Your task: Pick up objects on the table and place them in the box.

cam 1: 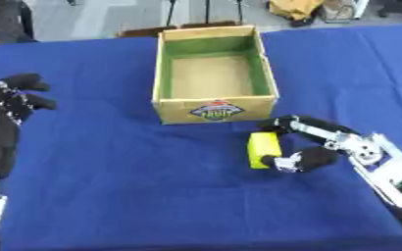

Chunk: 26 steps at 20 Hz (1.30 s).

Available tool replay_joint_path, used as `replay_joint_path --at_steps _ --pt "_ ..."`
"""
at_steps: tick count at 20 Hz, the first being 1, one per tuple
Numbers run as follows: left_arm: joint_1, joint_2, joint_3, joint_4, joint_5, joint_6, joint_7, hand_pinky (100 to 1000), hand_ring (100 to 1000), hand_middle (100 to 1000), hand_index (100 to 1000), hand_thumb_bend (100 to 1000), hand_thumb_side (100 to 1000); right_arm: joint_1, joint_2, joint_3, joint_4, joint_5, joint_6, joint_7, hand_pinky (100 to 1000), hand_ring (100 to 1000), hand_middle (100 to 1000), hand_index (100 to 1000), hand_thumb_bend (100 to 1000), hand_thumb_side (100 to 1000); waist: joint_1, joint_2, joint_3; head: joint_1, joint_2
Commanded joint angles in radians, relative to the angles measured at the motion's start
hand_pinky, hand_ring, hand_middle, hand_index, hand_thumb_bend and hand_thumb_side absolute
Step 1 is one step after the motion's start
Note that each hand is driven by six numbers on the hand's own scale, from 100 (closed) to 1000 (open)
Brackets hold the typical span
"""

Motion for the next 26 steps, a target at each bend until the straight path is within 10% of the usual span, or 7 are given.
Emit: replay_joint_path --at_steps 1,15,26 --pt "-0.011 0.014 0.002 -0.010 0.004 -0.001 -0.003 708 535 609 744 807 890 -0.014 -0.008 -0.003 0.001 0.018 -0.008 0.001 880 891 820 963 364 545 -0.001 -0.014 0.001 -0.003 -0.001" --pt "-0.010 0.013 0.001 -0.009 0.005 -0.001 -0.005 708 534 609 744 806 892 -0.016 -0.007 0.004 0.004 0.126 -0.042 0.008 854 833 764 908 363 492 -0.001 -0.014 0.001 -0.003 -0.001" --pt "-0.009 0.012 0.001 -0.009 0.006 -0.001 -0.005 709 534 609 744 804 893 -0.022 0.000 0.003 0.016 0.198 -0.041 -0.064 716 656 538 777 278 419 0.000 -0.014 0.001 -0.005 0.000"
